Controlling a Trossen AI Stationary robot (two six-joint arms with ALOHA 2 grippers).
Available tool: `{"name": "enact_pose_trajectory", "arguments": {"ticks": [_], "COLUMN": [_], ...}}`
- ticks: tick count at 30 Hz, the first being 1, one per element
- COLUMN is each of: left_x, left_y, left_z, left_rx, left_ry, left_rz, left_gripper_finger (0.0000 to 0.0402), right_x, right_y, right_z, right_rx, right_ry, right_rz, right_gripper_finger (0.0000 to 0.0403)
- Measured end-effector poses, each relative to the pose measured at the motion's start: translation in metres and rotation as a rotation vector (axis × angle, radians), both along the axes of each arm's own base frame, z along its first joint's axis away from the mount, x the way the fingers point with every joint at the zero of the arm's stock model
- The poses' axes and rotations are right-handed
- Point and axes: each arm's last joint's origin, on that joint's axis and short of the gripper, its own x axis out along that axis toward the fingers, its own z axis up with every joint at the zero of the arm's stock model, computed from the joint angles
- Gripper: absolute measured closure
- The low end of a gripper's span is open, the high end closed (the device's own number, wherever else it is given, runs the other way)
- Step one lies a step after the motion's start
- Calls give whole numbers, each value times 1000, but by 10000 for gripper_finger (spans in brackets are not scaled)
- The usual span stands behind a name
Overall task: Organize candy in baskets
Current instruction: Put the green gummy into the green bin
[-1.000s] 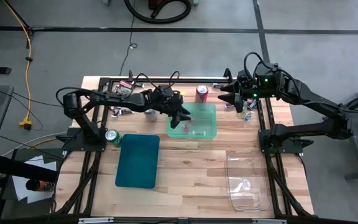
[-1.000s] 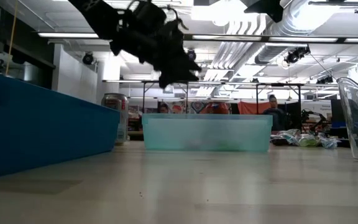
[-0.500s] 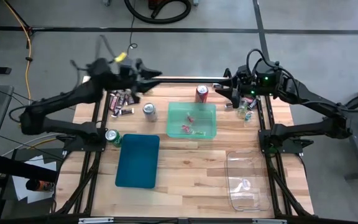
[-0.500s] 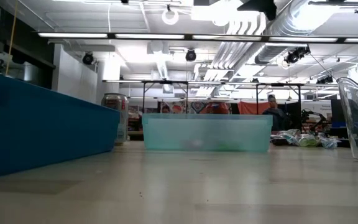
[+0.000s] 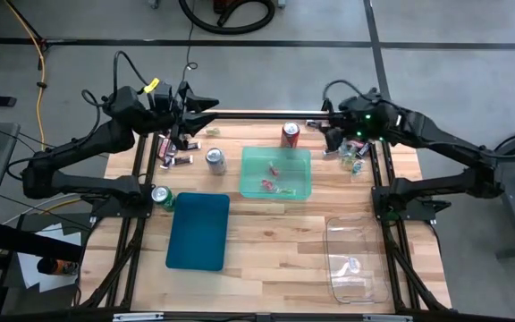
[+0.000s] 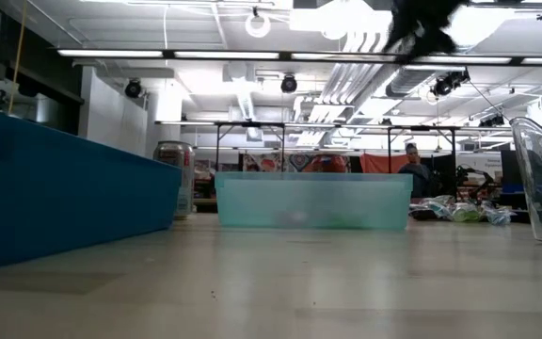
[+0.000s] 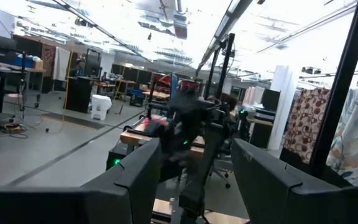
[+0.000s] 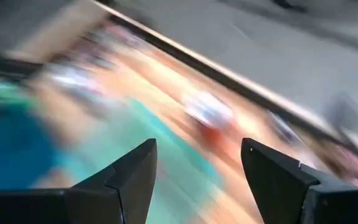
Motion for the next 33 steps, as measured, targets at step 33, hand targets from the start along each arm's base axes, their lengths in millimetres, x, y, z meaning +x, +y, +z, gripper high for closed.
{"name": "enact_pose_trajectory", "arguments": {"ticks": [33], "left_x": [1], "left_y": [1], "left_z": [-5], "left_rx": [-11], "left_ry": [47], "left_rz": [4], "left_gripper_finger": [218], "right_x": [22], "right_y": [-71], "right_z": [-197], "right_rx": [455], "right_ry": [923], "right_rz": [-21], "right_gripper_finger": [186]}}
